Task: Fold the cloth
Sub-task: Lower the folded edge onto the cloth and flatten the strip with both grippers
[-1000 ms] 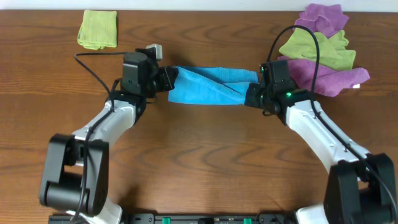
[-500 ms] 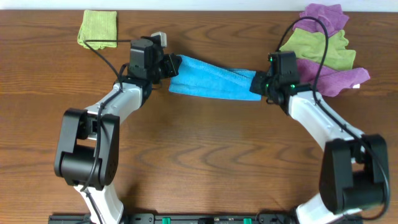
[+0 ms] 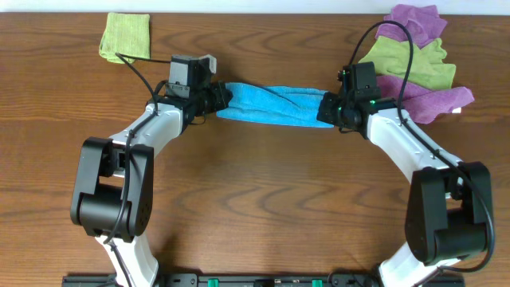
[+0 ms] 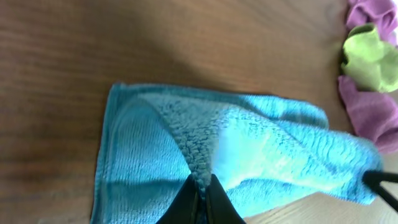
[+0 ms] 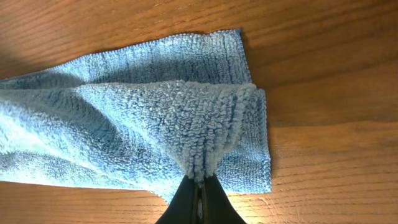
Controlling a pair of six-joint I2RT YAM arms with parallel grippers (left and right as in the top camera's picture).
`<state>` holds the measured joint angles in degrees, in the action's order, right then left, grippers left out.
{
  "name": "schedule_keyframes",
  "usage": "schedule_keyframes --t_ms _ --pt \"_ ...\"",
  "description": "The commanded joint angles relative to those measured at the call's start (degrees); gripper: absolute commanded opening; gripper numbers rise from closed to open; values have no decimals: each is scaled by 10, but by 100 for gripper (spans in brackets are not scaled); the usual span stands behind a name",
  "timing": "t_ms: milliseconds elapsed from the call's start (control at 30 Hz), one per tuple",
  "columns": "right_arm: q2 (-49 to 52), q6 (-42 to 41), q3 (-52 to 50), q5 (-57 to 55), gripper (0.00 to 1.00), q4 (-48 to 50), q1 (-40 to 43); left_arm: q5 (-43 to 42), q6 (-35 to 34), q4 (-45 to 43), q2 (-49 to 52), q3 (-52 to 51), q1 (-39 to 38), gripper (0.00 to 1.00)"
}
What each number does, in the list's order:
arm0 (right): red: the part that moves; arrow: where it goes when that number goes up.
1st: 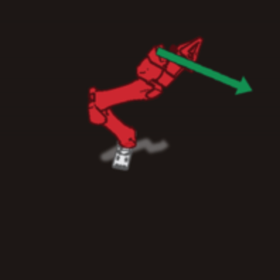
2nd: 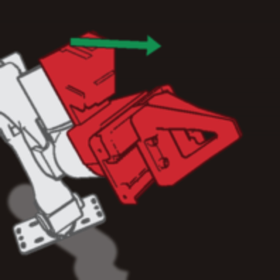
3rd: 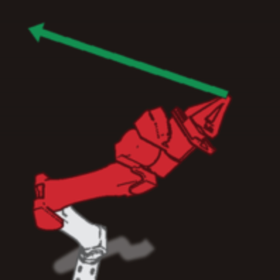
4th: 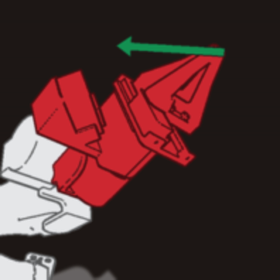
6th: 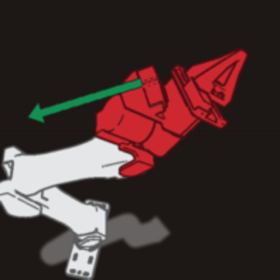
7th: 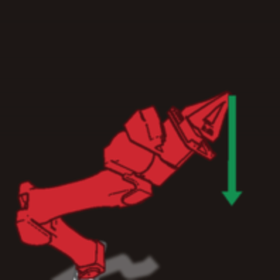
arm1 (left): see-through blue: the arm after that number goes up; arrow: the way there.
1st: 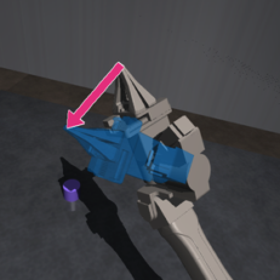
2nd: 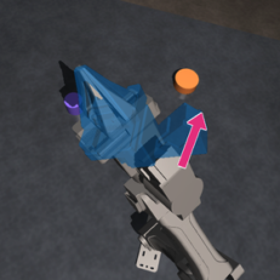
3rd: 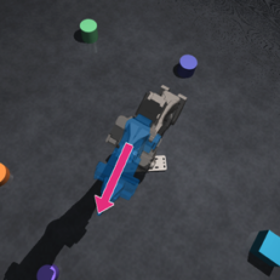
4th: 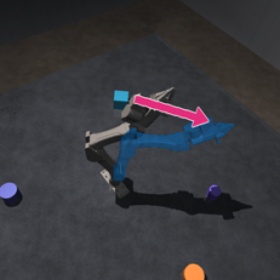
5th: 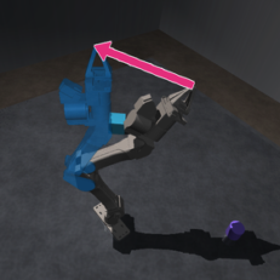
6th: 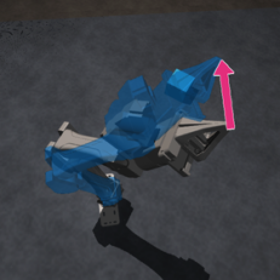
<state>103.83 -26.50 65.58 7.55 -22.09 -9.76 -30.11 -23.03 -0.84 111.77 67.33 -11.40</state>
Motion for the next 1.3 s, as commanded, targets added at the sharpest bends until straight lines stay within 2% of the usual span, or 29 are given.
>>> schedule_keyframes --t_ms 0,267,467,833,867,900,933,967,1000,1067,1267 --pt "0 7 11 3 1 -3 8 -7 25 1 6 9 2 6" --pt "0 7 11 -5 2 2 9 0 25 6 6 9 2 6" --pt "4 9 11 -20 2 11 12 33 30 70 6 9 2 6" --pt "5 9 11 -22 2 30 12 33 31 80 6 9 1 6" --pt "5 9 11 -22 8 31 12 31 31 80 6 9 1 6" --pt "5 9 11 -22 19 32 12 31 31 79 6 9 1 20" --pt "5 9 11 -22 33 33 12 31 31 79 6 9 1 28" --pt "5 10 11 -22 48 33 12 31 31 79 6 9 1 29" --pt "5 12 11 -22 57 33 12 30 31 78 6 9 2 31" --pt "4 20 11 -21 62 32 12 22 31 78 5 11 3 46" --pt "-5 32 15 -6 62 29 12 0 40 76 -15 15 6 56"
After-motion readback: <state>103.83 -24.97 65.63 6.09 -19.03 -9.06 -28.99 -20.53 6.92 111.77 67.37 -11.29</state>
